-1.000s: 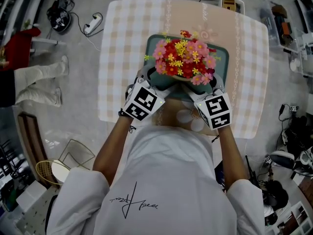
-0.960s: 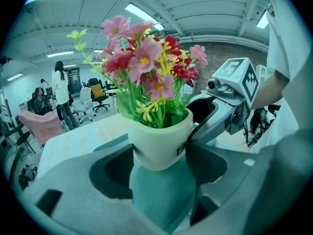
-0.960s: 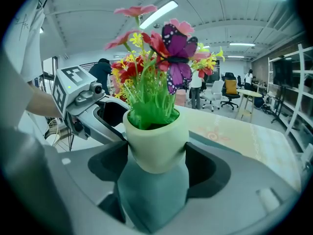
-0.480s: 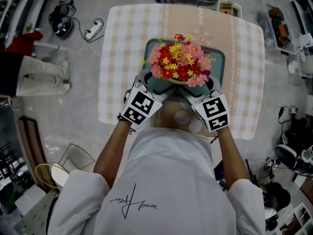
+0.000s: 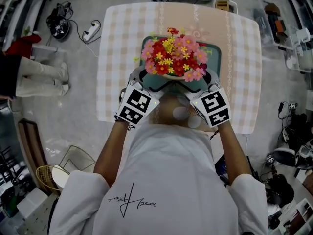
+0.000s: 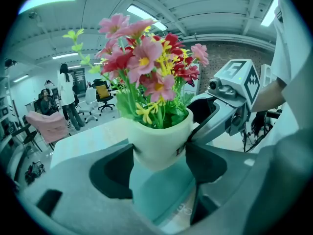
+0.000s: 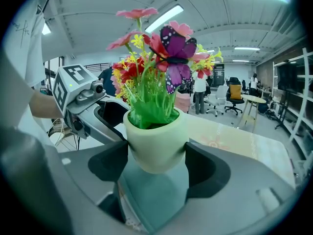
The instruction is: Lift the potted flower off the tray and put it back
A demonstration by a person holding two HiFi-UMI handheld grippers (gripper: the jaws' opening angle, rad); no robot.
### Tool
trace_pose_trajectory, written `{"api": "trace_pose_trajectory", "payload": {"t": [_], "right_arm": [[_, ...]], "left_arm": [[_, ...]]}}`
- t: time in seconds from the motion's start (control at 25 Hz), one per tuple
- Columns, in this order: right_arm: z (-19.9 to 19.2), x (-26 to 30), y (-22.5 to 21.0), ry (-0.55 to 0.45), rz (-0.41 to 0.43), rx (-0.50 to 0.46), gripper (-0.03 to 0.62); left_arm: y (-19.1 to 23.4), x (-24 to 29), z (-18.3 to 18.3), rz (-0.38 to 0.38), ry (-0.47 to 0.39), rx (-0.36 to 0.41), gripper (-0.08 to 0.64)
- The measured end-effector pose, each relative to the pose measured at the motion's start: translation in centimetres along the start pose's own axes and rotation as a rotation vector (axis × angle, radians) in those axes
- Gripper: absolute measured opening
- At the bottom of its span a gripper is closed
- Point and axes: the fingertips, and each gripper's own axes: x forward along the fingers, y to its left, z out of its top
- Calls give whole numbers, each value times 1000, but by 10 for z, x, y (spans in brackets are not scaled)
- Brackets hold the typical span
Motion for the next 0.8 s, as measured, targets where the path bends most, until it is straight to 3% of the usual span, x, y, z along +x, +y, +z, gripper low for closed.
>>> {"api": "trace_pose_trajectory", "payload": {"t": [0.6,0.8], "right_arm": [[22,-24,4,-20,15,-14,370],[34,-33,3,-50,35,9,368]], "left_arm": [[-10,-19,24,19,8,-5,331],[-11,-26,38,6,-3,-43,331]]}}
